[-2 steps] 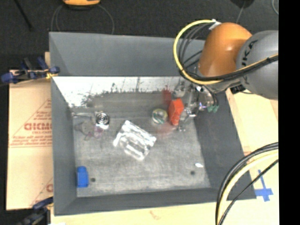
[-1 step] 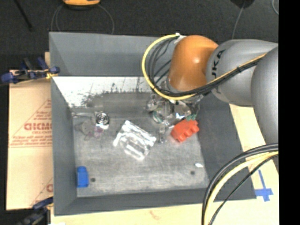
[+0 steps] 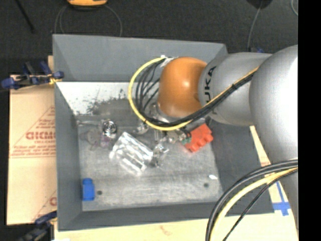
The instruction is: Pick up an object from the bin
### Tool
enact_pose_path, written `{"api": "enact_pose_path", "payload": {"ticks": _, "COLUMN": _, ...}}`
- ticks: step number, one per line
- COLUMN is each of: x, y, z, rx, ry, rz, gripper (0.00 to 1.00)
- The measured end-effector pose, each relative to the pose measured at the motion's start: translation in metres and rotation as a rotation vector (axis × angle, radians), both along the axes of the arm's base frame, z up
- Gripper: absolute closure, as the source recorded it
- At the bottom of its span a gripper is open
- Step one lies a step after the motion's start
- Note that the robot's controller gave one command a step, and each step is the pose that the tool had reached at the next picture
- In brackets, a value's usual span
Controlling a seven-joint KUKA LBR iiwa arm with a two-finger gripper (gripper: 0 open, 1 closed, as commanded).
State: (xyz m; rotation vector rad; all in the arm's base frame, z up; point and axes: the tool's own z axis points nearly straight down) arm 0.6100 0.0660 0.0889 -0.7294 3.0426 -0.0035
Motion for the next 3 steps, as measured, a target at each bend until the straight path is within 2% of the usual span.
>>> {"api": "enact_pose_path", "payload": {"ticks": 1, "x": -0.038, "y": 0.048, "z": 0.014, "rx": 0.000, "ry": 0.009, "rz": 0.136, "gripper": 0.00}}
{"api": "enact_pose_path", "payload": {"ticks": 2, "x": -0.048, "y": 0.082, "z": -0.012, "rx": -0.003, "ry": 0.003, "rz": 0.387, "gripper": 0.00}}
{"api": "enact_pose_path", "payload": {"ticks": 3, "x": -0.047, "y": 0.083, "z": -0.010, "rx": -0.001, "ry": 0.000, "rz": 0.386, "gripper": 1.00}}
